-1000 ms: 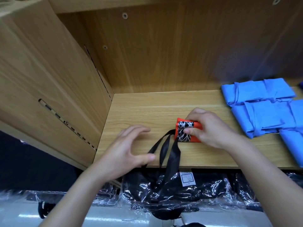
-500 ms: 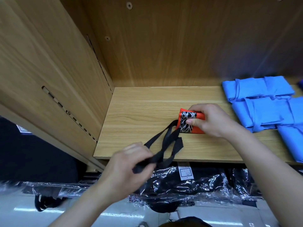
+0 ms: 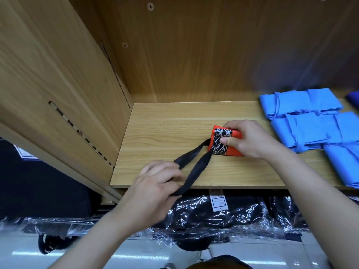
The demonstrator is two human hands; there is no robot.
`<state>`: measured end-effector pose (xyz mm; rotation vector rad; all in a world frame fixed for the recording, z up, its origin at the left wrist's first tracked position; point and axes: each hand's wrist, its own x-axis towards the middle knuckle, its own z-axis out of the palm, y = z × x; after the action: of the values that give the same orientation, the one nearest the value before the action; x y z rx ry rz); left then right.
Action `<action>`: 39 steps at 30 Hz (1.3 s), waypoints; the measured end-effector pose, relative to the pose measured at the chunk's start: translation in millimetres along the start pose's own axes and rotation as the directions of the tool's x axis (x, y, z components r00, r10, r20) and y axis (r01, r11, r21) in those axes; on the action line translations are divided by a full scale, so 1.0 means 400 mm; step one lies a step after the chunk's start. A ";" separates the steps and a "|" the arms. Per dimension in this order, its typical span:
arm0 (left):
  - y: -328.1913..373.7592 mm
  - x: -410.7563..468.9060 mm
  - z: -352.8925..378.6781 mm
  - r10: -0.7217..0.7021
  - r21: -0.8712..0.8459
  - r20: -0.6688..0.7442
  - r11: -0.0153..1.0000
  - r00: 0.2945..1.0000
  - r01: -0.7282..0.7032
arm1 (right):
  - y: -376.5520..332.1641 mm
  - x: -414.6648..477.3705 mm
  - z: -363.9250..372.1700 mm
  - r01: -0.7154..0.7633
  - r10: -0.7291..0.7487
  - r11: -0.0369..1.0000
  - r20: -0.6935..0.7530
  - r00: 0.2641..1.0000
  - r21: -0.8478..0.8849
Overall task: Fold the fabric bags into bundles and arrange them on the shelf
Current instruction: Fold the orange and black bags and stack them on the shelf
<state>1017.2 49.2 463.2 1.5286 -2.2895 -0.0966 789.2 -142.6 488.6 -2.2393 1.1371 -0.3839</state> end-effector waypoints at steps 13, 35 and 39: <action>0.022 0.110 -0.194 -0.354 -0.967 0.094 -0.253 0.930 0.001 | -0.033 -0.012 0.038 -0.001 -0.117 0.861 0.199 0.973 0.509; -0.054 0.202 -0.047 -0.494 -0.549 0.367 0.569 0.788 0.613 | -0.172 -0.025 0.074 0.160 -0.110 0.962 0.224 0.968 -0.219; -0.014 0.217 -0.041 -0.608 -0.551 0.386 0.451 0.694 0.702 | -0.168 -0.011 0.104 0.118 -0.103 0.957 0.071 0.992 -0.264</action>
<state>999.0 -28.9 501.0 1.8860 -1.2891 -1.1436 849.8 -92.6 497.9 -2.5403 1.0908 -0.2196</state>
